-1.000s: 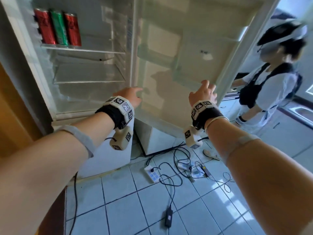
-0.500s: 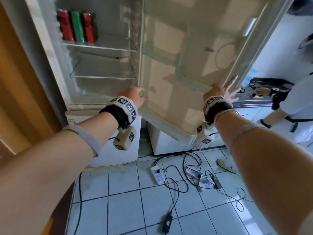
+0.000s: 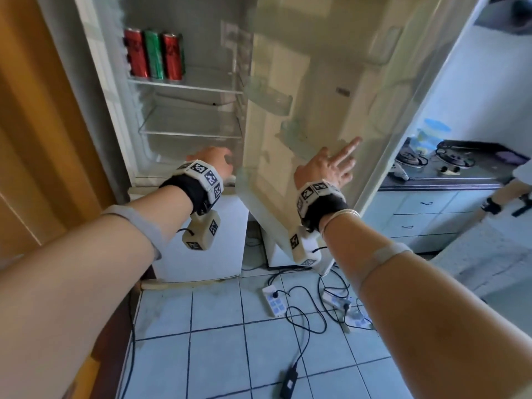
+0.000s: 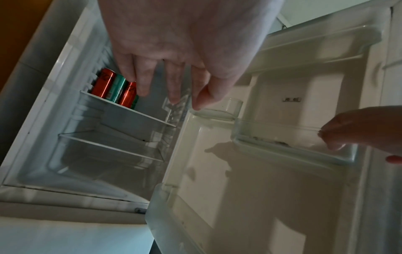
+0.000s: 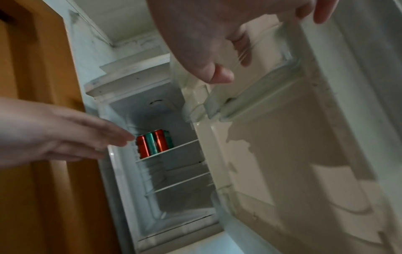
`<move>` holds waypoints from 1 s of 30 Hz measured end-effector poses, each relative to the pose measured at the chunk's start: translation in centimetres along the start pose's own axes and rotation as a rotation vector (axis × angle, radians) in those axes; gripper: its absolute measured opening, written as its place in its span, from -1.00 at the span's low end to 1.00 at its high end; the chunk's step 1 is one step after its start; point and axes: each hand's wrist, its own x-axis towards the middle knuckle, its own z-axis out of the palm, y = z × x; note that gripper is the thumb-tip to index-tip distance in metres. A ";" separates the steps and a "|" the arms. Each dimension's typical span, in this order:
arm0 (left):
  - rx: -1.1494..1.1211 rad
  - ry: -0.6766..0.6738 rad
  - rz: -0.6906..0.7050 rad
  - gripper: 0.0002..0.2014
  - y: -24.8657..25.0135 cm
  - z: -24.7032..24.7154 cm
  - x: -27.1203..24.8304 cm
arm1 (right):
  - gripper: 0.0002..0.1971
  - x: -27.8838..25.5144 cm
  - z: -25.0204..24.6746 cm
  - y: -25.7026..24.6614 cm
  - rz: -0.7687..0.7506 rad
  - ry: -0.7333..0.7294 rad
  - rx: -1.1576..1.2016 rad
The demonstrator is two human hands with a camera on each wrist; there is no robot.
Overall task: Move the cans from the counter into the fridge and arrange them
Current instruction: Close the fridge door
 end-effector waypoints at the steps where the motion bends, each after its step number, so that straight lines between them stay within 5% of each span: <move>1: -0.014 -0.007 -0.001 -0.62 -0.3 -0.3 -0.3 | -0.52 -1.0 0.1 -0.6 -0.017 -0.004 0.004; 7: -0.001 -0.028 0.002 -0.64 -4.0 -2.1 -2.4 | -0.39 -5.9 0.3 -4.1 -0.112 -0.007 0.064; 20: 0.042 -0.046 -0.013 -0.61 -12.0 -4.7 -5.1 | -0.19 -9.1 -1.9 -5.4 -0.355 0.321 0.278; 30: 0.017 -0.017 -0.001 -0.65 -15.1 -7.3 -4.6 | -0.06 -11.1 -0.3 -10.6 -0.442 0.332 0.256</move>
